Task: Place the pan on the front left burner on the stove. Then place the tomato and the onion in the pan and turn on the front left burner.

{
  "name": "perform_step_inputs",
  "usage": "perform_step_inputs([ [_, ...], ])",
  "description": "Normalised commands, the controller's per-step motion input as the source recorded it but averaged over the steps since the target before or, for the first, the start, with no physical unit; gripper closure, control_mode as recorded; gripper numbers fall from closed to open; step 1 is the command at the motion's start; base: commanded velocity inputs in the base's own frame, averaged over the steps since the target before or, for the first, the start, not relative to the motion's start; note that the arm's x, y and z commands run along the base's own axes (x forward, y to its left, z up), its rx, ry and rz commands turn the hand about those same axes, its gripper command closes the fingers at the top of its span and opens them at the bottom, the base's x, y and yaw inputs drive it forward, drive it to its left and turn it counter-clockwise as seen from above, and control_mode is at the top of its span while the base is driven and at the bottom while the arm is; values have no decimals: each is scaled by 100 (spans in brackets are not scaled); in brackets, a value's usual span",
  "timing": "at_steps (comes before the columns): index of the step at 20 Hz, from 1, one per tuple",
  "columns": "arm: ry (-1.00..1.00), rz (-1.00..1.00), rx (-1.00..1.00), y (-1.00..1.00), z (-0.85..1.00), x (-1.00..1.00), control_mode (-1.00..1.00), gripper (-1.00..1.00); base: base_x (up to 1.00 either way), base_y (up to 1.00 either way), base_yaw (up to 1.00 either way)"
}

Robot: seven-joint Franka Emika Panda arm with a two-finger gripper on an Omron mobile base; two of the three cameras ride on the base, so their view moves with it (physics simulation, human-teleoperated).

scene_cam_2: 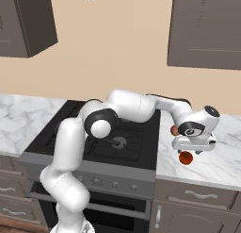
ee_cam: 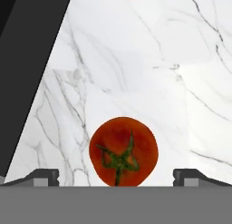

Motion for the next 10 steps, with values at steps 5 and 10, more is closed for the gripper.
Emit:
perform_step_inputs([
  [5,0,0,0,0,-1,0,-100,-100,0,0,0],
  [10,0,0,0,5,-13,4,-100,-100,0,0,0],
])
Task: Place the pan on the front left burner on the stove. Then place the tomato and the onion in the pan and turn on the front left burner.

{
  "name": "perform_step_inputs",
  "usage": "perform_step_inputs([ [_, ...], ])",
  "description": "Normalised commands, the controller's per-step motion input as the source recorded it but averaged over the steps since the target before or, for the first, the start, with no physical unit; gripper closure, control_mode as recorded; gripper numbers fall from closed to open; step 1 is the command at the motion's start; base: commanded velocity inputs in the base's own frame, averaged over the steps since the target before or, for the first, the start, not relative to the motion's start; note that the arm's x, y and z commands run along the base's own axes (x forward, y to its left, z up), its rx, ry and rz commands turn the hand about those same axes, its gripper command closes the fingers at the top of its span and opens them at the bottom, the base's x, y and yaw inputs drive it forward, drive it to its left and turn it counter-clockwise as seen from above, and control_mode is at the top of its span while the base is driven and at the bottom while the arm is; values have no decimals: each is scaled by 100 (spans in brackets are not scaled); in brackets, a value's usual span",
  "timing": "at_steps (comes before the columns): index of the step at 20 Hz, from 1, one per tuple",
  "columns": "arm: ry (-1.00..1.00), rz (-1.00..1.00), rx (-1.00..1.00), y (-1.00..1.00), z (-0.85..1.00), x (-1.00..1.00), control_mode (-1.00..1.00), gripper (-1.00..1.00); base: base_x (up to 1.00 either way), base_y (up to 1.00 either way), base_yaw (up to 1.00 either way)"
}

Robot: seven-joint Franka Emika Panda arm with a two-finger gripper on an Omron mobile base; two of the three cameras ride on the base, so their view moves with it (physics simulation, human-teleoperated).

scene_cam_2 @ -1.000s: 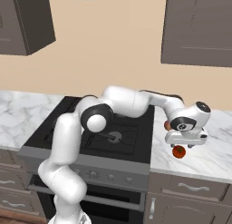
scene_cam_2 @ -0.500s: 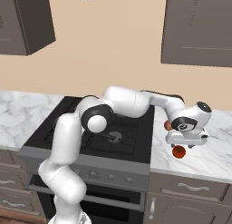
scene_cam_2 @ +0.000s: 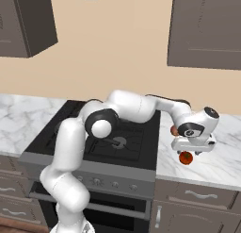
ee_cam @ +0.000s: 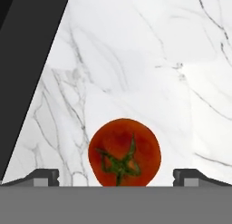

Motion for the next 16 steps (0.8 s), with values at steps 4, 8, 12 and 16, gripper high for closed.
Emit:
perform_step_inputs([
  [4,0,0,0,6,-19,4,-100,-100,0,0,0],
  [8,0,0,0,0,-19,2,-100,-100,0,0,0],
  [12,0,0,0,0,-19,2,-100,-100,0,0,0],
  [16,0,0,0,0,-15,5,-100,-100,0,0,0],
])
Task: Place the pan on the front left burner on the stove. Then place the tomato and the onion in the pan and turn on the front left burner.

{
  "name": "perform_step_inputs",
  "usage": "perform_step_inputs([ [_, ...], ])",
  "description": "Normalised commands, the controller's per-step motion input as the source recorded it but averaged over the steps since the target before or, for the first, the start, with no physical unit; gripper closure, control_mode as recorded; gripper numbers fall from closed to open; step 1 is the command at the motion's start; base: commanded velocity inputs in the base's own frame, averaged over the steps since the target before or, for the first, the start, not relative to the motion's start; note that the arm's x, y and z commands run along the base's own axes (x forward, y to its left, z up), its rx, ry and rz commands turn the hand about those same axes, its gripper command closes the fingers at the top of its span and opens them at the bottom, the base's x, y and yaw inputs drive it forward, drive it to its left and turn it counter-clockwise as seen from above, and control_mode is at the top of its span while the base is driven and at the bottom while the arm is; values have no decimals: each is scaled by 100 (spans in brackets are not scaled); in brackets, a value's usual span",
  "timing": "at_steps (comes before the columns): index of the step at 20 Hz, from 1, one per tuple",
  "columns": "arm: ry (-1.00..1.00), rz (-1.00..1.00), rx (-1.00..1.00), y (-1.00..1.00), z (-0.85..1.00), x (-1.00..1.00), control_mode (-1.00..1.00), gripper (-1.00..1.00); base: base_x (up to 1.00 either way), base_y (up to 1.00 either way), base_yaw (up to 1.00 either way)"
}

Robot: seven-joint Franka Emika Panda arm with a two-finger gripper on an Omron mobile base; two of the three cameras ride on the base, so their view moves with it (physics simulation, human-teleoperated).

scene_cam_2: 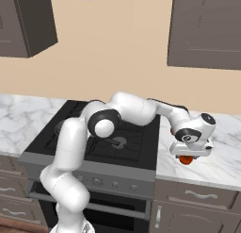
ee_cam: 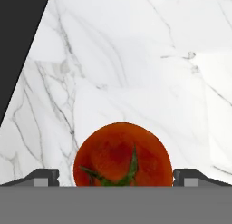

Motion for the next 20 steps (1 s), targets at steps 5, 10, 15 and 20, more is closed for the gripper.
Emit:
perform_step_inputs([
  [5,0,0,0,0,-6,7,-100,-100,0,0,0],
  [10,1,0,0,0,0,0,-100,-100,0,0,0],
  [15,0,0,0,0,0,0,-100,100,0,0,0],
  [20,0,0,0,0,0,0,-100,100,0,0,0],
])
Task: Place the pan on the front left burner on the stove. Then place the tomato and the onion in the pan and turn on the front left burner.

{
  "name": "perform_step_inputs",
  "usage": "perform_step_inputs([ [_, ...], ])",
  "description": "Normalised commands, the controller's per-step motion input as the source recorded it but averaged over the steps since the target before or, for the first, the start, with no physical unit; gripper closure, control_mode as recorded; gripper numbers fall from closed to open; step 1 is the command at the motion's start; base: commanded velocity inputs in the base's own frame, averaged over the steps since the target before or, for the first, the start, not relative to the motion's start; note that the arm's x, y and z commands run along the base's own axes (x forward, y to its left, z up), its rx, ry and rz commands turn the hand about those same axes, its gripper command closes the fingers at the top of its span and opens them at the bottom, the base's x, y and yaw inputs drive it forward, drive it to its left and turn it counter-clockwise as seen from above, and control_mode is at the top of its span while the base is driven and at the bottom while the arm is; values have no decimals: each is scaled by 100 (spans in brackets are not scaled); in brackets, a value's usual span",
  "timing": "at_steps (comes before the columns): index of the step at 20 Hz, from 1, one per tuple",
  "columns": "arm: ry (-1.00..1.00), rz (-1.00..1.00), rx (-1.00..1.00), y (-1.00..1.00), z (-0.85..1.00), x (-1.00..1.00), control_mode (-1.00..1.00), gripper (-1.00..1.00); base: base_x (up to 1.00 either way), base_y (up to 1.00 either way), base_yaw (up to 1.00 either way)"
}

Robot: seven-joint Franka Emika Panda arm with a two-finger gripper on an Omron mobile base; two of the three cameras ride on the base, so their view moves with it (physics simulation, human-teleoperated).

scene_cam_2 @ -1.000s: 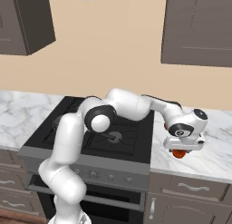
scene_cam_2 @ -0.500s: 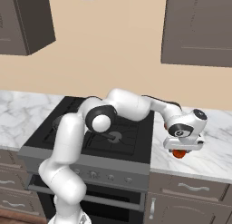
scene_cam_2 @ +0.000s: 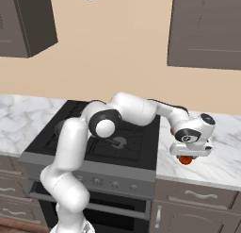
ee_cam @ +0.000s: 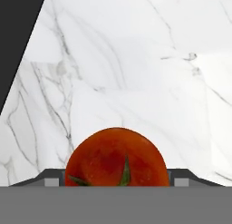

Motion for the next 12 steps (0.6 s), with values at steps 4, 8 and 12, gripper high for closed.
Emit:
perform_step_inputs([
  [4,0,0,0,0,0,0,-100,100,0,0,0],
  [8,0,-7,0,26,21,0,-100,100,0,0,0],
  [12,-1,-13,0,16,54,1,-100,100,0,0,0],
])
